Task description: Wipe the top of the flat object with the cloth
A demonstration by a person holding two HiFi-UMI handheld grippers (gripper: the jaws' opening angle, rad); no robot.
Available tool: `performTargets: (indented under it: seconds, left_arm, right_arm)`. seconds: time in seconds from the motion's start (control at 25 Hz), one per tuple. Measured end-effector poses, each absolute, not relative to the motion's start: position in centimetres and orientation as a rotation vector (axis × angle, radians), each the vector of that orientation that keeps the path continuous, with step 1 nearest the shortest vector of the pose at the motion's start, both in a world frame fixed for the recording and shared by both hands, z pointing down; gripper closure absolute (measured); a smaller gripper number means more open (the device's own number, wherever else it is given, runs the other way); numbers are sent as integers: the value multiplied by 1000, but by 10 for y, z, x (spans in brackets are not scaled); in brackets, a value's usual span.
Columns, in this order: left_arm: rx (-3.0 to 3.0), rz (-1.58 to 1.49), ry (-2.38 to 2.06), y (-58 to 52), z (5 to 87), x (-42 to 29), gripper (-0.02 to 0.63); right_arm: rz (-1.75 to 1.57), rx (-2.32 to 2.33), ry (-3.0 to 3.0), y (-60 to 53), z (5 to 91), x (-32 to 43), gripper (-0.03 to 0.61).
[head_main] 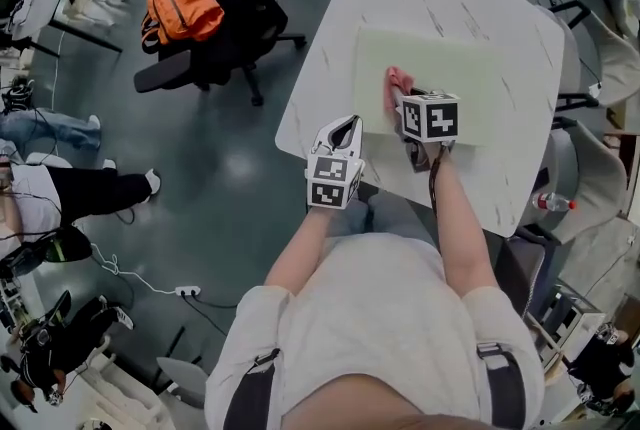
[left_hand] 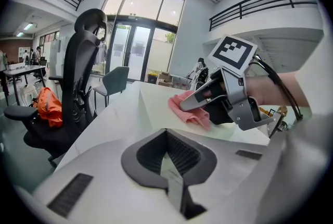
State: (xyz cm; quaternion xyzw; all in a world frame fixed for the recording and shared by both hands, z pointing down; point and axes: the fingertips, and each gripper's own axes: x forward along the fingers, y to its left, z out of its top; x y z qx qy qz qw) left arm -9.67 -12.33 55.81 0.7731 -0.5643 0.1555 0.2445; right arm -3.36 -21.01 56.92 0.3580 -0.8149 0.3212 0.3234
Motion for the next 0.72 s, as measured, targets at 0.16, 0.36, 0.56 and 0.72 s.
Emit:
performTargets:
  seconds: [0.16, 0.36, 0.56, 0.72]
  left_arm:
    - [2084, 447, -1573, -124, 557, -97, 601]
    - [2064, 483, -1613, -125, 557, -95, 601]
    - [2055, 509, -1626, -124, 558, -93, 601]
    - [2051, 511, -1628, -124, 558, -93, 601]
  right_arm:
    - [852, 948, -2137, -214, 569, -11, 549]
    - [848, 971, -2133, -218, 569, 20, 549]
    - [861, 1014, -2113, -220, 570, 54, 549]
    - [876, 1063, -2093, -223, 570, 83, 549]
